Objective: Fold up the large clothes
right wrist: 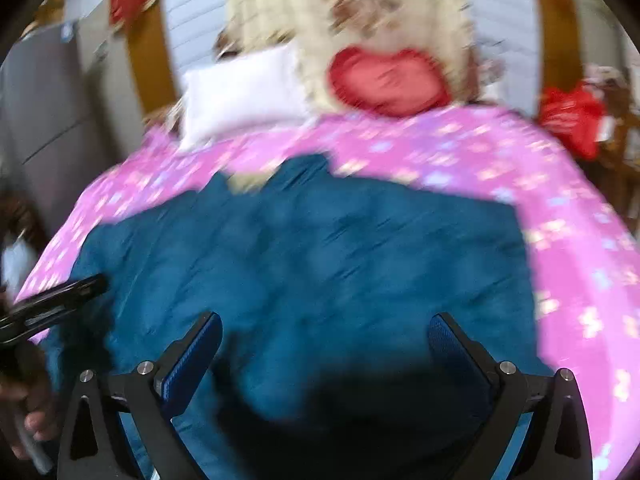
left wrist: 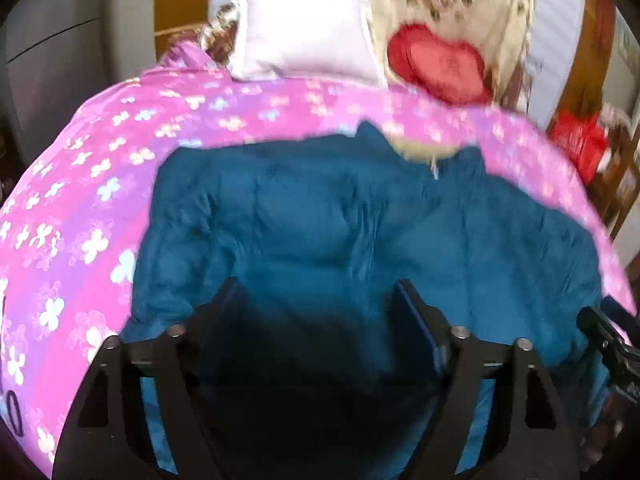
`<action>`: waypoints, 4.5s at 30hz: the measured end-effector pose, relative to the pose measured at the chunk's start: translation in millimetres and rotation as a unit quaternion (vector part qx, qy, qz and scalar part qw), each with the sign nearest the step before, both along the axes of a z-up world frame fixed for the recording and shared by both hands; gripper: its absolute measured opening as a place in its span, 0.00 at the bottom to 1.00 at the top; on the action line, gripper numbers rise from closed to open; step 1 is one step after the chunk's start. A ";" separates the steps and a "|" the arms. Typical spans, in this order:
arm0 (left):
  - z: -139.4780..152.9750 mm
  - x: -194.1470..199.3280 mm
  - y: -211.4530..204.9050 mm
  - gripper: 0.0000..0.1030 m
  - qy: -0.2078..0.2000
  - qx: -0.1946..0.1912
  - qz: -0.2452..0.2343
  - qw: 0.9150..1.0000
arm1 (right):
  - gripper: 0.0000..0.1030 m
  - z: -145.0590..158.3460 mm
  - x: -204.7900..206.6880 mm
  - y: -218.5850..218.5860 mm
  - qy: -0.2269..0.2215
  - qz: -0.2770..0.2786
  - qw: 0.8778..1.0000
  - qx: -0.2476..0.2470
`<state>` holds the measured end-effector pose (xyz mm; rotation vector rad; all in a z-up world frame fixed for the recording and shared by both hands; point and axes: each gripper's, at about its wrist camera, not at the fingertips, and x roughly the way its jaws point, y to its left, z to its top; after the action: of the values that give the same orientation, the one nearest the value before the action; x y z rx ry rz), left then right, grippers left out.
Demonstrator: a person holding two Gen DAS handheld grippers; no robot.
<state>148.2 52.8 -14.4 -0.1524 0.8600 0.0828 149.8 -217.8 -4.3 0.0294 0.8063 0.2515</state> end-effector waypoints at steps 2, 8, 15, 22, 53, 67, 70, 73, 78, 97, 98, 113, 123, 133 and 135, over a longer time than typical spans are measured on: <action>-15.0 6.5 -7.1 0.79 0.018 0.019 -0.011 1.000 | 1.00 -20.0 5.9 15.4 0.036 0.014 0.998 -0.047; -15.5 4.2 -10.0 0.80 0.015 0.032 -0.007 0.999 | 1.00 -10.9 -4.9 18.5 0.015 0.016 0.997 -0.075; 6.1 -32.1 -13.5 0.80 -0.014 0.051 -0.017 0.998 | 1.00 24.5 -72.9 -10.0 -0.030 -0.016 0.998 -0.047; -10.6 -96.2 -17.2 0.80 0.028 0.028 -0.053 0.998 | 1.00 -4.8 -122.8 -23.3 0.011 -0.026 0.998 -0.054; -42.8 -90.6 -16.4 0.99 0.048 0.046 -0.025 0.997 | 1.00 -44.7 -109.1 -26.0 0.069 -0.020 0.995 -0.065; -43.2 -90.7 -15.8 0.99 0.048 0.043 -0.025 0.998 | 1.00 -44.8 -110.1 -26.0 0.069 -0.020 0.995 -0.064; -43.1 -90.7 -15.7 0.99 0.048 0.042 -0.025 0.998 | 1.00 -44.8 -109.9 -25.8 0.068 -0.020 0.995 -0.064; -43.1 -90.8 -15.8 0.99 0.048 0.042 -0.025 0.998 | 1.00 -44.7 -109.6 -25.8 0.068 -0.021 0.995 -0.065; -43.2 -90.8 -15.6 0.99 0.048 0.042 -0.025 0.998 | 1.00 -44.7 -109.3 -24.6 0.067 -0.021 0.995 -0.066; -43.2 -91.1 -15.6 0.99 0.047 0.042 -0.025 0.998 | 1.00 -44.9 -112.1 -25.7 0.066 -0.022 0.995 -0.066; -43.3 -91.0 -15.5 0.99 0.047 0.042 -0.025 0.998 | 1.00 -44.9 -112.1 -25.7 0.066 -0.022 0.995 -0.066; -43.3 -91.1 -15.5 0.99 0.046 0.043 -0.024 0.998 | 1.00 -23.9 -123.8 -22.8 0.021 -0.020 0.996 -0.085; -43.3 -90.9 -16.0 0.99 0.046 0.043 -0.025 0.998 | 1.00 -9.3 -203.0 -100.3 -0.002 -0.057 0.998 -0.029; -40.4 -92.8 -14.3 0.99 0.045 0.038 -0.027 0.998 | 1.00 -49.9 -235.1 -127.6 0.047 -0.051 0.998 0.001; -29.2 -96.1 -11.7 0.99 0.049 0.035 -0.034 0.998 | 1.00 -53.3 -238.1 -126.7 0.037 -0.049 0.998 -0.001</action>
<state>52.1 41.1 -43.6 -0.0538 0.9583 0.0572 -88.3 -344.5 -57.5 0.0764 0.8767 0.1578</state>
